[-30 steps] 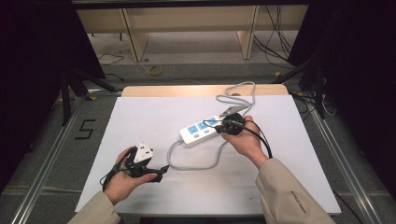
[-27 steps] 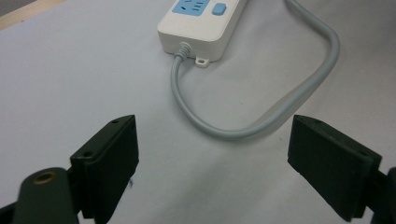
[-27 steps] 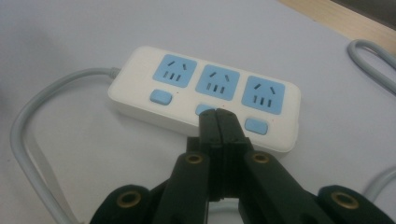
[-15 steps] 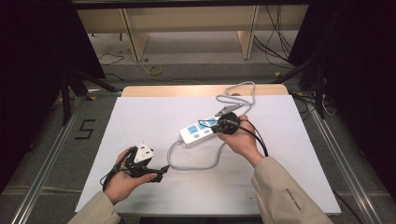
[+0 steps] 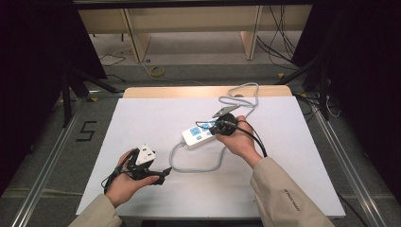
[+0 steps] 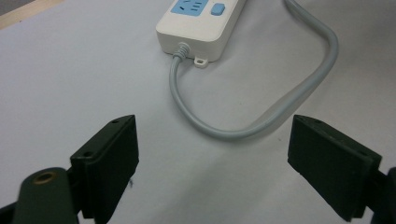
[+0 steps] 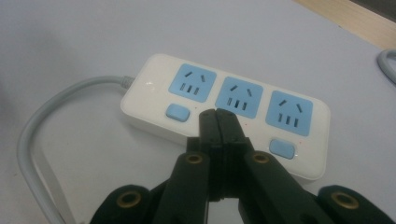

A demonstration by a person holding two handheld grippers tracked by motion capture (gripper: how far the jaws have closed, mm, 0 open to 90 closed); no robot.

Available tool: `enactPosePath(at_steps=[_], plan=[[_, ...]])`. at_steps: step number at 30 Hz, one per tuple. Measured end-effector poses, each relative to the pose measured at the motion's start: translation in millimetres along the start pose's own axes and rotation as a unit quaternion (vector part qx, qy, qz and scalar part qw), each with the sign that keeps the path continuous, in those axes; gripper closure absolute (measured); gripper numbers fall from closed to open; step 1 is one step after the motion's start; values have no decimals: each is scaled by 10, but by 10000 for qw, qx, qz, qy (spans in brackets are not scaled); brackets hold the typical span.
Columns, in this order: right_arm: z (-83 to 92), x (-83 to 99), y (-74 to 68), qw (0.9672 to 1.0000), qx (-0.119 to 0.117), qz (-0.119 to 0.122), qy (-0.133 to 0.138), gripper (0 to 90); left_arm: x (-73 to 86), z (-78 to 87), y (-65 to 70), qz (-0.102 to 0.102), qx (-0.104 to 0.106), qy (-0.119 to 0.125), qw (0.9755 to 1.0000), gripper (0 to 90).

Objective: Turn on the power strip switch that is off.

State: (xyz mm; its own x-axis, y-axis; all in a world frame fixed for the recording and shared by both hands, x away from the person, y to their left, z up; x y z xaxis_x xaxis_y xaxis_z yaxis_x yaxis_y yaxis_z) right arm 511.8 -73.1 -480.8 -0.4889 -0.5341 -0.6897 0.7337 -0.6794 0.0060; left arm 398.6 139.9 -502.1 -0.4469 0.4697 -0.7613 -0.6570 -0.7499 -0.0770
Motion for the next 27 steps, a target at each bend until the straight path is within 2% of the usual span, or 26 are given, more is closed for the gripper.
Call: enactPosePath(at_steps=[27], plan=[[-134,-70,-81,9998,-71,85,-149,900,-4,-4,4,-1,3,18,10000,160]])
Point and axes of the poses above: each handheld gripper's, and its own axes: z roughly backward along the jaws, x roughly out of its underside, y roughly to its right, the point moved 8 cm from there along -z, roughly forward along the jaws, and after that the axes turned 1 degree about -y, right-handed, at the moved point
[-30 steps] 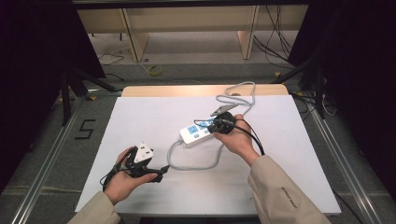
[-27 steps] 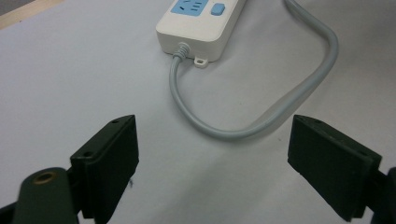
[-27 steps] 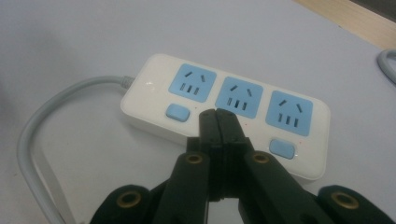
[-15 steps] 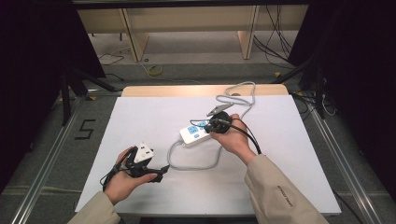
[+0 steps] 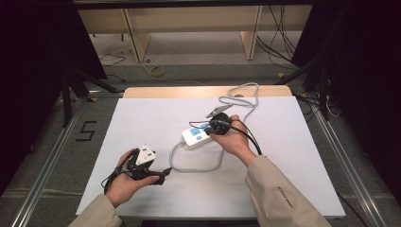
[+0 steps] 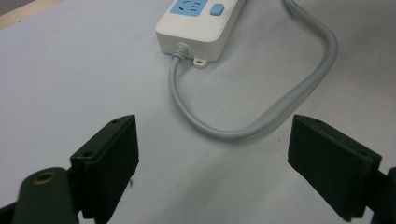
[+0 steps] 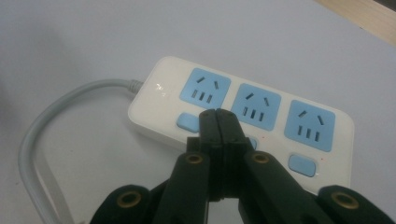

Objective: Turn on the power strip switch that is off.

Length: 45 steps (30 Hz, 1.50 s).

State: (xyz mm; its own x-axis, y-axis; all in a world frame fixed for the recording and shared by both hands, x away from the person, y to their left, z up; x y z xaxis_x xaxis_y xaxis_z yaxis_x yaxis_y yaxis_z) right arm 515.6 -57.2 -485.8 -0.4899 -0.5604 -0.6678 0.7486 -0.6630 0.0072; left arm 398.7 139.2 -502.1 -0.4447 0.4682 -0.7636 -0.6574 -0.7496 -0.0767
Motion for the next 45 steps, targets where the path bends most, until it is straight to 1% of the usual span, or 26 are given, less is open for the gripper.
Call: enactPosePath(at_steps=[7,9,11,14,21,24,25,32,33,37,38,40,45], plan=[[-30,-11,-12,10000,-31,30,-20,900,-1,0,1,0,2,2,10000,161],[-40,-11,-21,10000,-31,-3,-40,900,0,0,3,2,9,1,10000,160],[-53,-9,-22,10000,-40,31,-49,900,0,0,1,-1,2,0,10000,160],[-67,-8,-27,10000,-40,-5,-72,900,0,0,0,-1,2,0,10000,160],[-90,-14,-30,9999,-47,-4,-95,900,-1,-2,4,-4,8,1,10000,160],[-103,-16,-33,9999,-61,26,-113,900,-1,-2,5,-4,9,0,10000,160],[-107,-20,-40,9999,-60,-9,-117,900,-2,-2,5,-2,9,4,10000,160],[-148,-29,-56,9998,-53,-19,-187,900,-6,-6,8,8,9,19,10000,160],[-158,-32,-52,9998,-64,31,-170,900,-7,-7,11,13,17,23,10000,160],[-182,-45,-56,9998,-69,5,-190,900,-5,-5,6,0,9,12,10000,160],[-186,-49,-53,9998,-72,43,-191,900,-6,-6,5,-9,14,15,10000,160],[-193,-59,-59,9998,-59,13,-195,900,-5,-6,9,3,15,12,10000,160],[-210,-72,-64,9997,-75,48,-212,900,-6,-7,8,-3,11,21,10000,160]])
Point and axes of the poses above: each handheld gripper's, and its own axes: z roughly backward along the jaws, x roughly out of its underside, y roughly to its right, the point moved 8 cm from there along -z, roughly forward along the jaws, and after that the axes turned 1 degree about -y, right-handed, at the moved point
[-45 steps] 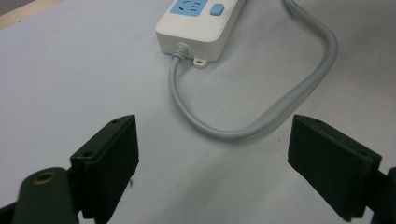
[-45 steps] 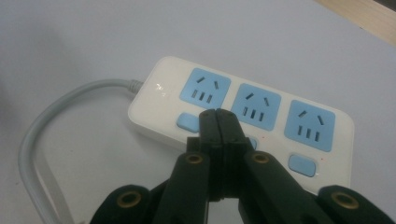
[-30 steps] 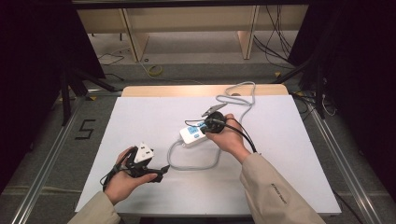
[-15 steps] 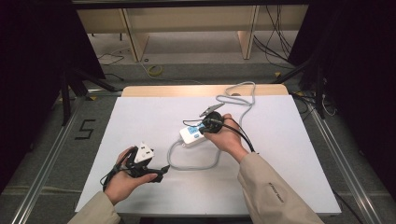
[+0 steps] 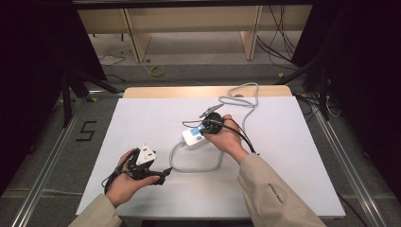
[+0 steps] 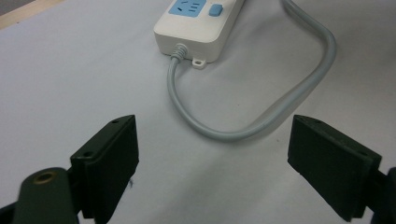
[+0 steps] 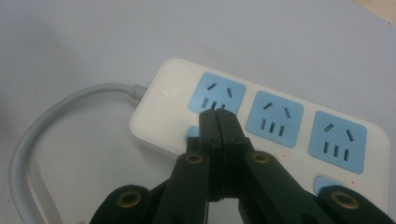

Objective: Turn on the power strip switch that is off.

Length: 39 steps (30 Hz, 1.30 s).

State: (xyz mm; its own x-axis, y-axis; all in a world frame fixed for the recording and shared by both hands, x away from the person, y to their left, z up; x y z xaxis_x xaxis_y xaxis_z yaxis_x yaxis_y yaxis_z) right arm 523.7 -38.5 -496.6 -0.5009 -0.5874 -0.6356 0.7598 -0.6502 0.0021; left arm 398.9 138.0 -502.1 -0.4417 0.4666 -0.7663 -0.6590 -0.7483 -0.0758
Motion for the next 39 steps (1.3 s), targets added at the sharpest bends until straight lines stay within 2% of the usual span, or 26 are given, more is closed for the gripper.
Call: enactPosePath(at_steps=[39], plan=[[-155,-6,-25,9997,-7,-43,-221,900,0,-2,3,-10,22,-32,10000,160]])
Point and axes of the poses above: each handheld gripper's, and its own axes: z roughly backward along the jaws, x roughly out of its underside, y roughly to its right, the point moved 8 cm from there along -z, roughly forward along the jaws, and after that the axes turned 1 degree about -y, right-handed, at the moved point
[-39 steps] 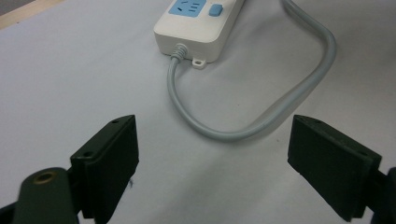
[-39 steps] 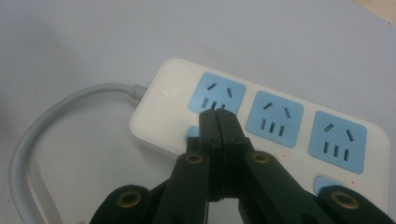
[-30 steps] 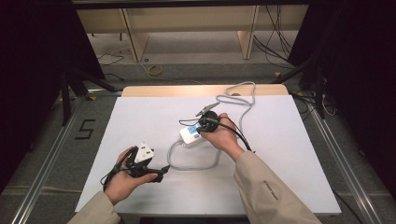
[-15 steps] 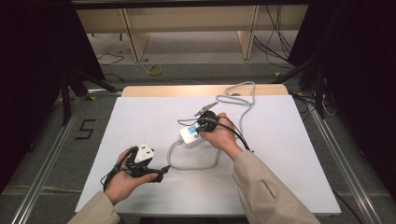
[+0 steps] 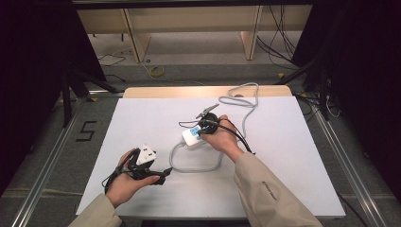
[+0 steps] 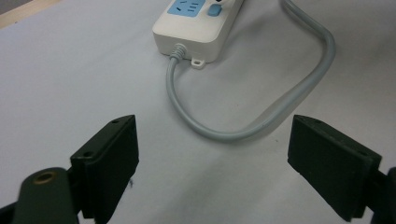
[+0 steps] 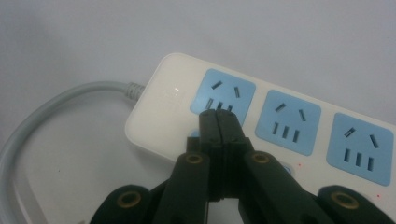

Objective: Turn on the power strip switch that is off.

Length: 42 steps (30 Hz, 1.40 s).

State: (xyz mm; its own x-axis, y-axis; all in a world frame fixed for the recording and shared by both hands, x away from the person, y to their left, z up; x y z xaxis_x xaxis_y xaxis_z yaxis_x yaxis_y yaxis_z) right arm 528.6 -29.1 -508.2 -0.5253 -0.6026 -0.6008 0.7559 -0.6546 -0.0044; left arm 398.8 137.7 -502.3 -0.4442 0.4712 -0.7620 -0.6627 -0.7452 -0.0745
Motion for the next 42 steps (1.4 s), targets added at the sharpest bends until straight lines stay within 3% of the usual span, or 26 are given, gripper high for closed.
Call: enactPosePath(at_steps=[27,42], plan=[[-55,-27,-38,9998,5,120,-154,900,-3,-2,4,-9,10,6,10000,161],[-66,-27,-40,9997,39,45,-237,900,-4,-2,7,-15,8,10,10000,161]])
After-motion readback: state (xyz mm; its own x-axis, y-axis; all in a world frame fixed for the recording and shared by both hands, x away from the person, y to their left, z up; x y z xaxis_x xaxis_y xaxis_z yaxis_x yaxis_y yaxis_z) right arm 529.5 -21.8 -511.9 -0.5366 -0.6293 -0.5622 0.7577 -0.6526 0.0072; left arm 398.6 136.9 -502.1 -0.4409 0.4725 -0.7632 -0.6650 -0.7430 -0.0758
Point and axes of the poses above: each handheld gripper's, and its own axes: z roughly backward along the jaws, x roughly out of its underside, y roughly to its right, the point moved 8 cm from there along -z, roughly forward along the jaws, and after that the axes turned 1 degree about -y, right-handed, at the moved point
